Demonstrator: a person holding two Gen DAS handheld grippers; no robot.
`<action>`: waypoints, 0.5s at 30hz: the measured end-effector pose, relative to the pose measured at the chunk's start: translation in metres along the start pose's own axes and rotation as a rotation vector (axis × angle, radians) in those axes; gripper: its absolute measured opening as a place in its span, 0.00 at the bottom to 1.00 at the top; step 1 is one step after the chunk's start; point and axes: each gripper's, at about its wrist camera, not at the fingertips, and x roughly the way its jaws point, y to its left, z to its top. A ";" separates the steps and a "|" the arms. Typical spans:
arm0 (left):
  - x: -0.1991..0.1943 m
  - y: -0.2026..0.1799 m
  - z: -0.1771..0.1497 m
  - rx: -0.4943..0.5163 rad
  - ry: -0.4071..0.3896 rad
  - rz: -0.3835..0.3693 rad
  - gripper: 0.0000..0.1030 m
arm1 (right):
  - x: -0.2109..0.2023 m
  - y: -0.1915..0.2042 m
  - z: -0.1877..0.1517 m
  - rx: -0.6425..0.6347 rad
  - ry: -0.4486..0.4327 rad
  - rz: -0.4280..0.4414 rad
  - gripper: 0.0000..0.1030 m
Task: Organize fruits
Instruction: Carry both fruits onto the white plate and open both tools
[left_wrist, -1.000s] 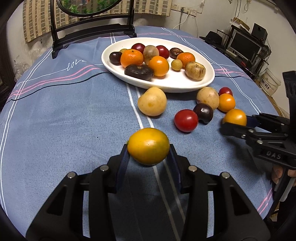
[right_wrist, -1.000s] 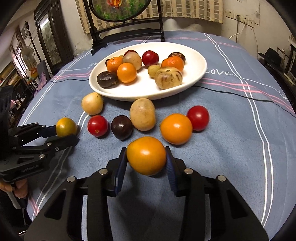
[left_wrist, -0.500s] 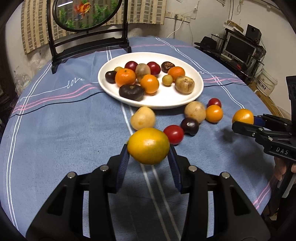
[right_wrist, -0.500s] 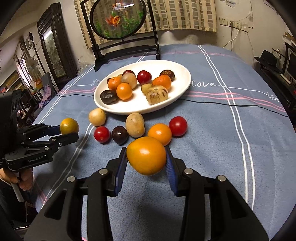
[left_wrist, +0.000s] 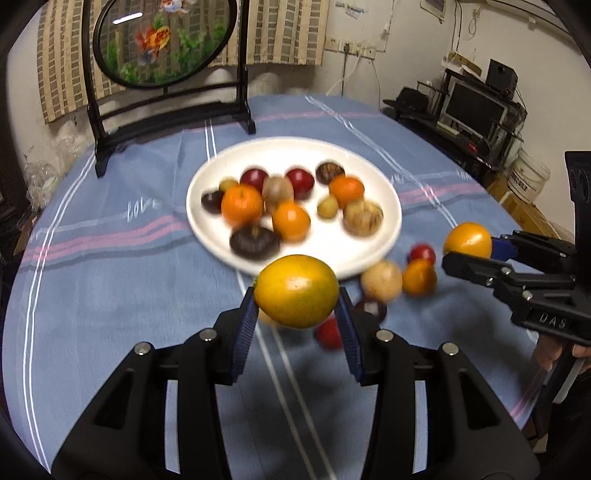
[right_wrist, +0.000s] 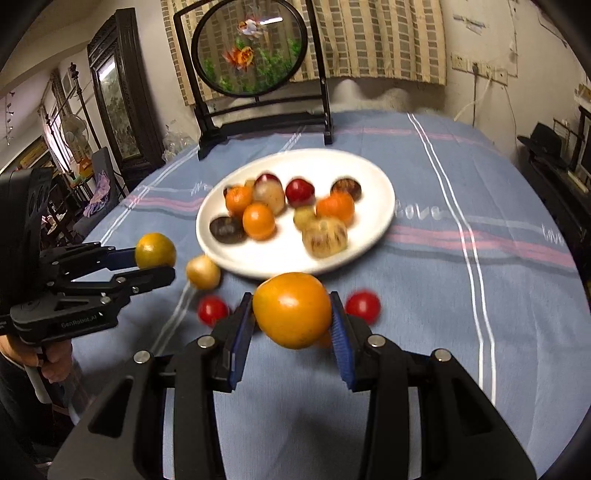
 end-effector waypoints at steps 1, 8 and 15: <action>0.004 0.002 0.007 -0.007 -0.003 0.007 0.42 | 0.004 -0.001 0.007 0.005 0.002 -0.001 0.39; 0.046 0.012 0.048 -0.035 0.009 0.073 0.42 | 0.056 -0.011 0.057 0.065 0.038 0.015 0.39; 0.075 0.026 0.064 -0.101 -0.001 0.115 0.60 | 0.104 -0.030 0.076 0.243 0.098 0.089 0.42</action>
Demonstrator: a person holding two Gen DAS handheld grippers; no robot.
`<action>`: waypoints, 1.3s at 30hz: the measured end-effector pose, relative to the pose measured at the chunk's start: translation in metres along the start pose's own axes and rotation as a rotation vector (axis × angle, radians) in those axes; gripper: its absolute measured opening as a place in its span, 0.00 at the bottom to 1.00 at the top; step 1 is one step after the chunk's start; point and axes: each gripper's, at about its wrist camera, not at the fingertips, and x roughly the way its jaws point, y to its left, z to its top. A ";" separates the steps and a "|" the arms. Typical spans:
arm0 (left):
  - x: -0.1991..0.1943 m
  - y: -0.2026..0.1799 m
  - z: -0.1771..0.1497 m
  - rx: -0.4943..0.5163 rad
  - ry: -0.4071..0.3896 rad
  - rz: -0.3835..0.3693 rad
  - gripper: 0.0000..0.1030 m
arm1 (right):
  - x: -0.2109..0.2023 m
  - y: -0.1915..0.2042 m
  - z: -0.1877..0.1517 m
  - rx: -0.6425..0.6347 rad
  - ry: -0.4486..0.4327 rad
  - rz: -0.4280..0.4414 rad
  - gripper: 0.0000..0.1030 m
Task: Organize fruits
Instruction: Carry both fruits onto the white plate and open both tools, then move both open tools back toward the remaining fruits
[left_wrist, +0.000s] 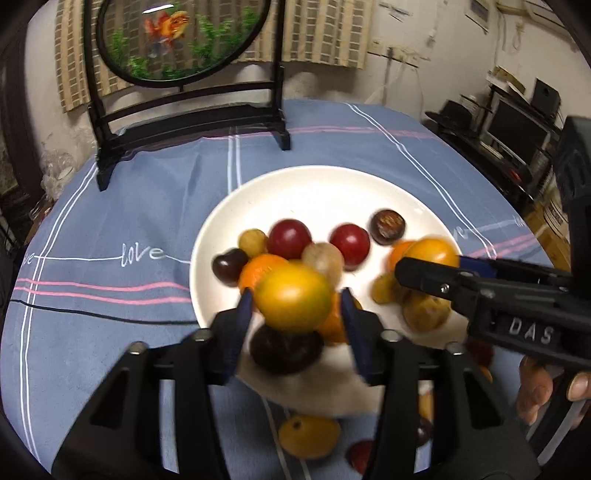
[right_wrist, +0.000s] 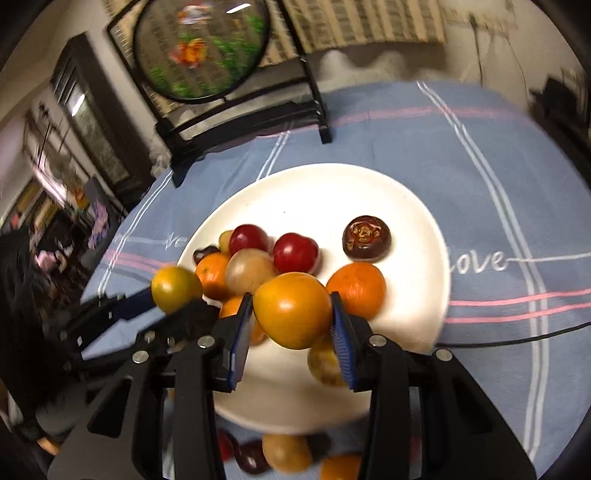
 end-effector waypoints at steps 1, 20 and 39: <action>-0.001 0.003 0.001 -0.014 -0.018 0.016 0.68 | 0.000 -0.003 0.001 0.020 -0.001 0.014 0.43; -0.041 0.007 -0.026 -0.036 -0.051 0.042 0.83 | -0.075 -0.028 -0.046 0.065 -0.115 -0.012 0.82; -0.091 -0.008 -0.108 -0.028 -0.043 0.041 0.88 | -0.125 -0.040 -0.141 0.065 -0.150 -0.100 0.83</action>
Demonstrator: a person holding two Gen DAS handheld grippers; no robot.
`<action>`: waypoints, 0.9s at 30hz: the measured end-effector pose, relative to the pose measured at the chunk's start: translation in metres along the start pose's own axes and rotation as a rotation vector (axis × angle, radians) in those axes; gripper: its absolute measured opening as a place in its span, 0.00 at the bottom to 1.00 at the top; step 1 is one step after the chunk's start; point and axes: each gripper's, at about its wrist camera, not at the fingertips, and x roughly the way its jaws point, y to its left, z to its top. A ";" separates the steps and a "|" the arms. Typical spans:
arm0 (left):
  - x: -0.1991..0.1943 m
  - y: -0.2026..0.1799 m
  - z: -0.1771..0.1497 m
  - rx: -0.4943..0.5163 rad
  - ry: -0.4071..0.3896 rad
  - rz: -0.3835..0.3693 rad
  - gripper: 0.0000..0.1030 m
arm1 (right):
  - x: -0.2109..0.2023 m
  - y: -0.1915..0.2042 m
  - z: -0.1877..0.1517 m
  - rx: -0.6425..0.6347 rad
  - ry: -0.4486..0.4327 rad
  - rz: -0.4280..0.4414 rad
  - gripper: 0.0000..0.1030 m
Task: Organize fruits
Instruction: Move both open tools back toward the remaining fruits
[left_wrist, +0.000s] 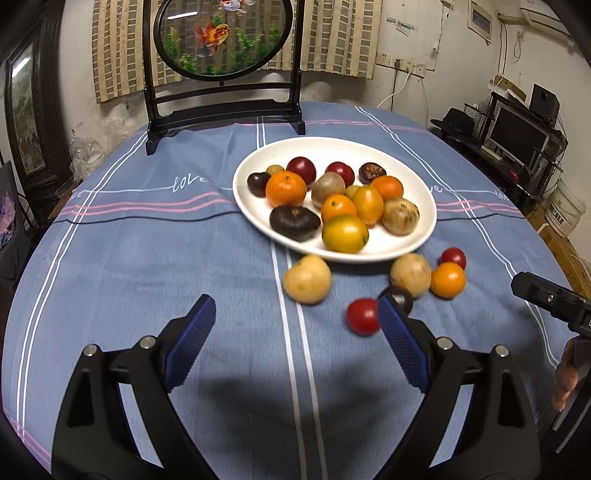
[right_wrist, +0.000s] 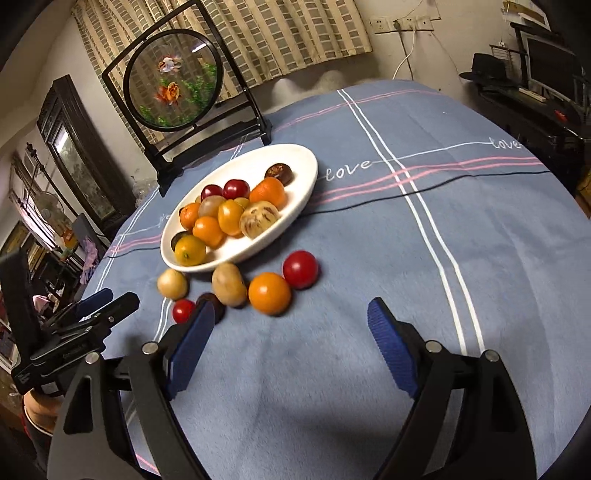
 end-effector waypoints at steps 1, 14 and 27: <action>-0.001 0.000 -0.002 0.000 0.001 0.000 0.88 | -0.001 0.001 -0.002 -0.006 -0.002 -0.004 0.83; 0.005 -0.002 -0.010 0.014 0.034 0.010 0.89 | 0.012 0.023 -0.007 -0.153 0.023 -0.138 0.83; 0.018 0.002 -0.011 0.029 0.054 0.003 0.90 | 0.047 0.041 -0.005 -0.269 0.107 -0.201 0.83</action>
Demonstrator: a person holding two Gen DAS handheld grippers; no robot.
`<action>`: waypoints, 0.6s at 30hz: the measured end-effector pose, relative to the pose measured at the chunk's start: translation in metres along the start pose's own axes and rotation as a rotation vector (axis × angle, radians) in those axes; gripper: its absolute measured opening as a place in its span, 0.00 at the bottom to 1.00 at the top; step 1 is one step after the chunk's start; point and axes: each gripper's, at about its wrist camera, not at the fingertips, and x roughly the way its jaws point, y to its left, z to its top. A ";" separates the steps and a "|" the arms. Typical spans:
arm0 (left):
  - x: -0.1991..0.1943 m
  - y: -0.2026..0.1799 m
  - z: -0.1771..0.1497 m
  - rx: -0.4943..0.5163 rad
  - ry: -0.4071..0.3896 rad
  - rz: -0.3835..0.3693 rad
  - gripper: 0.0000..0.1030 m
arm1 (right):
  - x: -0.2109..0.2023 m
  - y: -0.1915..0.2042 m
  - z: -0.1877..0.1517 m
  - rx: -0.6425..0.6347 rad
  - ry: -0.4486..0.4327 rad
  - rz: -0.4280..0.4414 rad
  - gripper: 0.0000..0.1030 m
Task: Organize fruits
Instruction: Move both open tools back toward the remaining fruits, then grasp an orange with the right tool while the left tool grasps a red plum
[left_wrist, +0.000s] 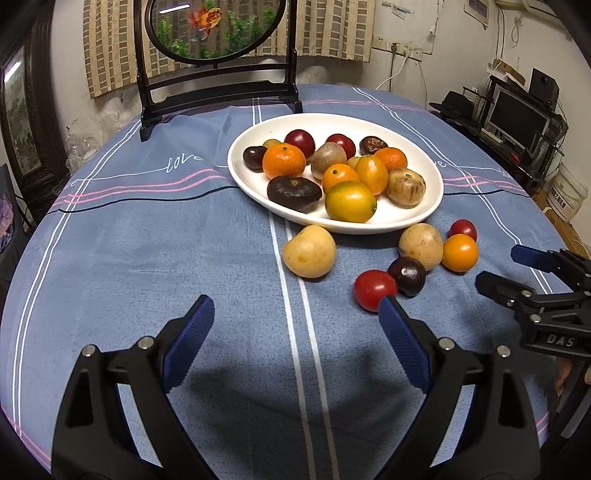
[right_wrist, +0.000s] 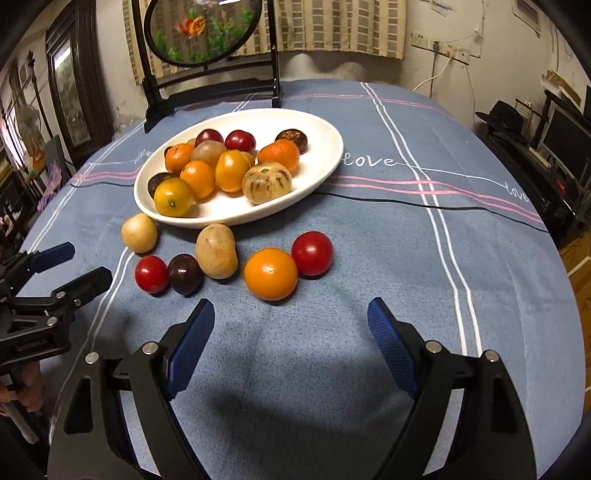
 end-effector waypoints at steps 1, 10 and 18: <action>0.000 0.001 0.000 0.000 -0.001 0.001 0.91 | 0.003 0.001 0.002 -0.007 0.005 -0.005 0.83; 0.006 0.007 -0.003 -0.007 0.013 -0.004 0.92 | 0.021 0.010 0.009 -0.038 0.050 -0.039 0.83; 0.008 0.006 -0.008 0.006 0.025 -0.026 0.92 | 0.036 0.014 0.015 -0.065 0.080 -0.063 0.66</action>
